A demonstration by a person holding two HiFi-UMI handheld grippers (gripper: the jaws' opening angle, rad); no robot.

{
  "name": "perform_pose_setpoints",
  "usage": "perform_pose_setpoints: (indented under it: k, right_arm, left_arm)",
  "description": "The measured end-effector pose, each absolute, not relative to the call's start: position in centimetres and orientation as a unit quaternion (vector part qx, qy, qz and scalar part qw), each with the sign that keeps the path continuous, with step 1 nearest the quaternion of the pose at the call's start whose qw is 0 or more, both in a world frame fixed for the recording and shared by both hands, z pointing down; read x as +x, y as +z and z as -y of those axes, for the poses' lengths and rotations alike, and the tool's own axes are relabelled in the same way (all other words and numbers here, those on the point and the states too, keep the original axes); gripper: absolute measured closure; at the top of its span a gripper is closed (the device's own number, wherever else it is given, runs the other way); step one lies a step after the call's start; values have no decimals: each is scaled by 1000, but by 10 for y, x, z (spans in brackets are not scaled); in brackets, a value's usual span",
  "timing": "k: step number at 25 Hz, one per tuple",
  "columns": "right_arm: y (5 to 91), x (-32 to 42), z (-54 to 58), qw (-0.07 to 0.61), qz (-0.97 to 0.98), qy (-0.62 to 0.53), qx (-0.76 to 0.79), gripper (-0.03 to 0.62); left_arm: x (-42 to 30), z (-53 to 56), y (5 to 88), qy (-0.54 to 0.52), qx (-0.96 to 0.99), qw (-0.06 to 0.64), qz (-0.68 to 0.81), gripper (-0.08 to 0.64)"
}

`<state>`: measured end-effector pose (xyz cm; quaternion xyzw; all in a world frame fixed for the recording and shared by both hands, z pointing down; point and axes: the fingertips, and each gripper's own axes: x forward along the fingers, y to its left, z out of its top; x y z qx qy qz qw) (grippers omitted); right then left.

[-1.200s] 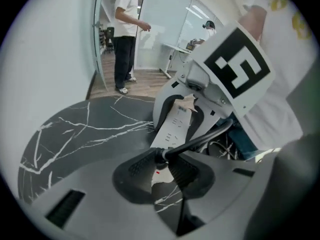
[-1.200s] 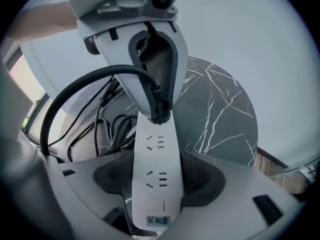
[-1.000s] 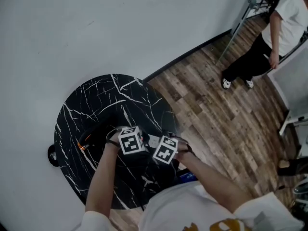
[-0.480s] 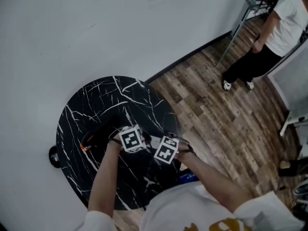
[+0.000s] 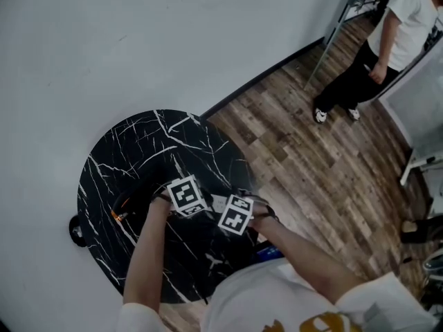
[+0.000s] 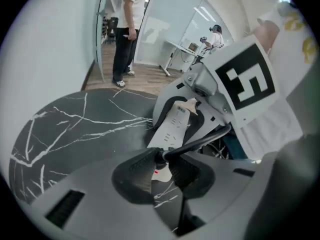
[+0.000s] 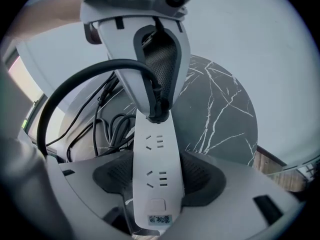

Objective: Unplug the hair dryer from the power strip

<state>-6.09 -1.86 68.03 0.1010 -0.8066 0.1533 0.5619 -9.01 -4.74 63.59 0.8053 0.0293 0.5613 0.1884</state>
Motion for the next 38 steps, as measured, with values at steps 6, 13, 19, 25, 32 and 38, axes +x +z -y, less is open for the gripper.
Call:
perform_pose_setpoints:
  k: [6, 13, 19, 25, 32, 38]
  right_arm:
    - [680, -61, 19, 562, 806, 155, 102, 316]
    - [681, -63, 20, 568, 802, 153, 102, 316]
    - [680, -62, 18, 565, 805, 153, 103, 316]
    - [680, -64, 19, 560, 807, 154, 106, 316]
    - [680, -64, 20, 563, 804, 155, 111, 316]
    - [681, -64, 19, 569, 802, 150, 108, 313]
  left_arm:
    - [-86, 48, 635, 568, 814, 119, -35, 499]
    - [-95, 43, 643, 593, 804, 38, 16, 506]
    - [-95, 41, 645, 605, 795, 28, 9, 509]
    - [-94, 47, 642, 591, 800, 96, -42, 509]
    - [-95, 43, 641, 598, 798, 72, -17, 509]
    - [-97, 40, 645, 617, 786, 29, 23, 509]
